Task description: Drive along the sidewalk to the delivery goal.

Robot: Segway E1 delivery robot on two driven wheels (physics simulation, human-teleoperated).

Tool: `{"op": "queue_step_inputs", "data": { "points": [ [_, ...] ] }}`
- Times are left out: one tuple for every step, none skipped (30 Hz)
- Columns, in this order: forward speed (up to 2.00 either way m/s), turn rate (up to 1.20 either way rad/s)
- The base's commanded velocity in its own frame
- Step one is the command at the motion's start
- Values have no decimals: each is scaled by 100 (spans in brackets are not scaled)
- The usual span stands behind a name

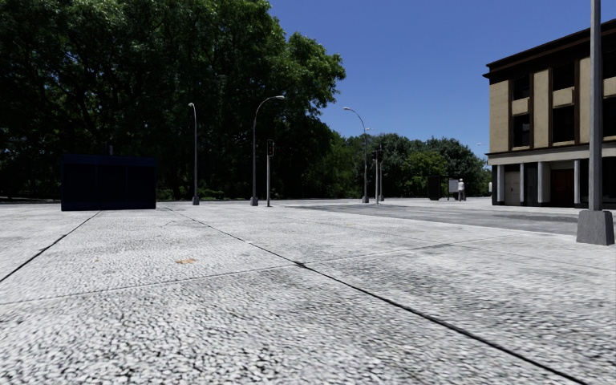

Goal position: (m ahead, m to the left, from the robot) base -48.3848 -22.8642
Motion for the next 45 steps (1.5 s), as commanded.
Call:
{"op": "queue_step_inputs", "data": {
  "points": [
    [0, 0],
    [0, 0],
    [0, 0],
    [0, 0],
    [0, 0],
    [0, 0],
    [0, 0],
    [0, 0],
    [0, 0],
    [0, 0],
    [0, 0],
    [0, 0],
    [0, 0],
    [0, 0],
    [0, 0],
    [0, 0],
    [0, 0],
    [0, 0],
    [0, 0],
    [0, 0],
    [0, 0],
    [0, 0],
    [0, 0],
    [0, 0],
    [0, 0],
    [0, 0],
    [0, 0],
    [0, 0],
    [0, 0],
    [0, 0],
    [23, 0],
    [61, 0],
    [86, 0],
    [94, -10],
    [97, -14],
    [102, -15],
    [109, -17],
    [112, -25],
    [112, -28],
    [113, -28],
    [113, -28],
    [113, -28],
    [114, -29],
    [116, -30],
    [120, -33]
  ]
}}
